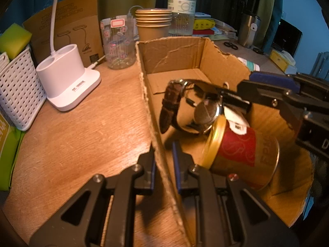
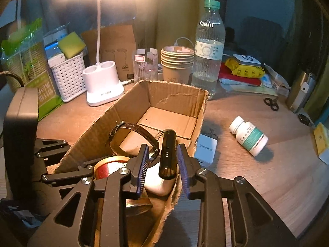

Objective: Organize rigid objects
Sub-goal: 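Open the right tool to release the flashlight into the box, then move the right tool to the white pill bottle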

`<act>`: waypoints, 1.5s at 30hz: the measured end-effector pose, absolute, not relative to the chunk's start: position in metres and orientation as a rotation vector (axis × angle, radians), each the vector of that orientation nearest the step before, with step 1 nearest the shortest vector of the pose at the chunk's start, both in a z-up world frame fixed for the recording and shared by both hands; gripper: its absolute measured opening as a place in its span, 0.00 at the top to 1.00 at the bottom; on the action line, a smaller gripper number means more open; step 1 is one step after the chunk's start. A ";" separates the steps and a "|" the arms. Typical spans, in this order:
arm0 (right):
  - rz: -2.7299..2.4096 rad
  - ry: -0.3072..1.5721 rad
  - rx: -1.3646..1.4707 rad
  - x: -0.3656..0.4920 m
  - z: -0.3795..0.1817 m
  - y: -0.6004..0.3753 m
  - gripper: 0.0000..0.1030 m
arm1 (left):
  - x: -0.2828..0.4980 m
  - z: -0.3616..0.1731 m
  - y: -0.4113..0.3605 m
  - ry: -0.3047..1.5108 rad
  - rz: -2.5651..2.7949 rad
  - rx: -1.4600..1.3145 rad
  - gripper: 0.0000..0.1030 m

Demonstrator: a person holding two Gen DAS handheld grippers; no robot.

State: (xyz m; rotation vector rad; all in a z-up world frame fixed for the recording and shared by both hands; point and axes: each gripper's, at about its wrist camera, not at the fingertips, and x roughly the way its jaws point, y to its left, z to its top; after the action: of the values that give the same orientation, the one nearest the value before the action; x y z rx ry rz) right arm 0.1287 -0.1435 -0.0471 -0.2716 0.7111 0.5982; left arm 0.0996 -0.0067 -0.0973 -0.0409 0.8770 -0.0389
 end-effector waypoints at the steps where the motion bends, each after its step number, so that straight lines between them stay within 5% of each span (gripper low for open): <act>1: 0.599 0.709 -0.271 0.128 -0.046 -0.144 0.70 | 0.100 -0.097 -0.007 0.877 -0.039 -0.041 0.85; 45: 0.369 0.669 -0.099 0.183 -0.042 -0.234 0.47 | 0.099 -0.097 -0.007 0.877 -0.039 -0.041 0.85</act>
State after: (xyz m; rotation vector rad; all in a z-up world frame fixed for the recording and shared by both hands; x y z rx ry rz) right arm 0.1831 -0.2340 -0.0422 -0.0994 0.6691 0.3689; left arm 0.0995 -0.0069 -0.0974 -0.0405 0.8769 -0.0387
